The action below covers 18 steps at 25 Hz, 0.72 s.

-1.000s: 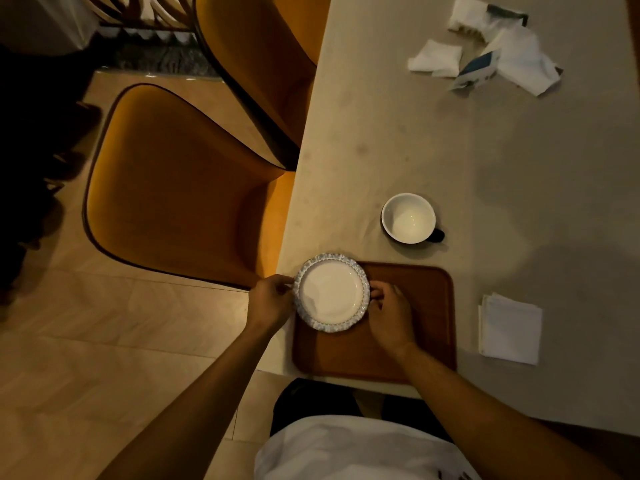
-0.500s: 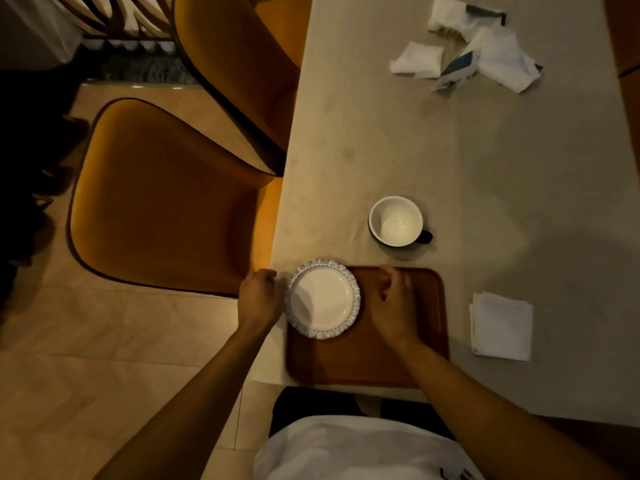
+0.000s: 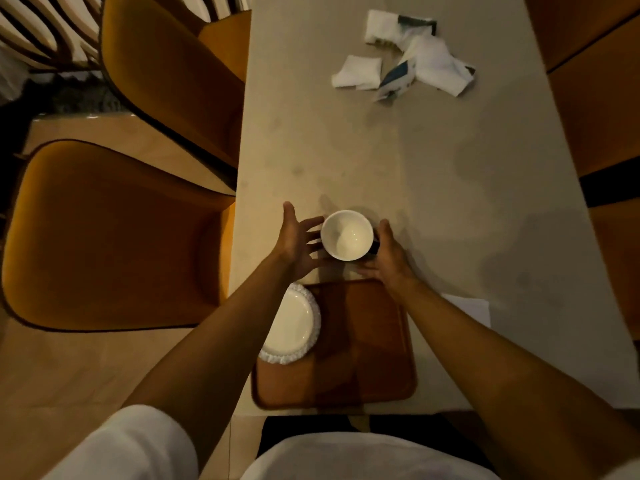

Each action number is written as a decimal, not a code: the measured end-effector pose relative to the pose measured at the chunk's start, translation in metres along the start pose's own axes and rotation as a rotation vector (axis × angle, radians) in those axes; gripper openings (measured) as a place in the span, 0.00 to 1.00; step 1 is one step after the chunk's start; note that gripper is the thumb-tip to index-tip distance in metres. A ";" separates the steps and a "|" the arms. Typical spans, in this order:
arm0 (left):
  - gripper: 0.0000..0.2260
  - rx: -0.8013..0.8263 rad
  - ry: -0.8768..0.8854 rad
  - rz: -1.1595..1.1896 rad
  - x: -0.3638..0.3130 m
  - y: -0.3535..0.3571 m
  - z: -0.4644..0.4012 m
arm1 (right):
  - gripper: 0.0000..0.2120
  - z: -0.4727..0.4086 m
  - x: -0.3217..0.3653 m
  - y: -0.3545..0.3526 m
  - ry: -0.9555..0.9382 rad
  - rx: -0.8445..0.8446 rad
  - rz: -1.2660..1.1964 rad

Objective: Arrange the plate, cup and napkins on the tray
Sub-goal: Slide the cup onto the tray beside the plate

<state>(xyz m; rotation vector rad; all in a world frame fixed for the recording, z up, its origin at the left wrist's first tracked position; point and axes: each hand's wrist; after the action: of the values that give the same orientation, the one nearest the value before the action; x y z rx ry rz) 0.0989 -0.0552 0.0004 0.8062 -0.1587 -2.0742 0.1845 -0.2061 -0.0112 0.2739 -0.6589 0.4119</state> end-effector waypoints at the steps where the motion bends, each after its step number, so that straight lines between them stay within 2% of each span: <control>1: 0.37 -0.008 0.000 -0.005 0.001 0.001 -0.003 | 0.25 -0.002 0.000 -0.001 0.005 0.010 0.020; 10: 0.36 -0.031 0.006 -0.034 0.002 0.001 -0.005 | 0.25 -0.004 0.003 -0.007 -0.085 0.024 0.166; 15: 0.27 -0.033 0.031 -0.070 0.014 -0.002 0.012 | 0.25 0.013 -0.002 -0.023 -0.119 0.055 0.161; 18: 0.27 -0.018 0.012 -0.031 0.035 -0.005 0.029 | 0.25 0.028 -0.012 -0.042 -0.124 0.087 0.212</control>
<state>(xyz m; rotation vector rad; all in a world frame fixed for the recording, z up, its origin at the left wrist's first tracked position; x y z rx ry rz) 0.0640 -0.0842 0.0044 0.8148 -0.1207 -2.0968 0.1796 -0.2570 -0.0024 0.3147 -0.7966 0.6316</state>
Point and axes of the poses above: each hand's wrist, its own z-axis away from the middle knuckle, its own y-axis out of the palm, x = y × z, and after that the axes turned 3 degrees about x, right-handed
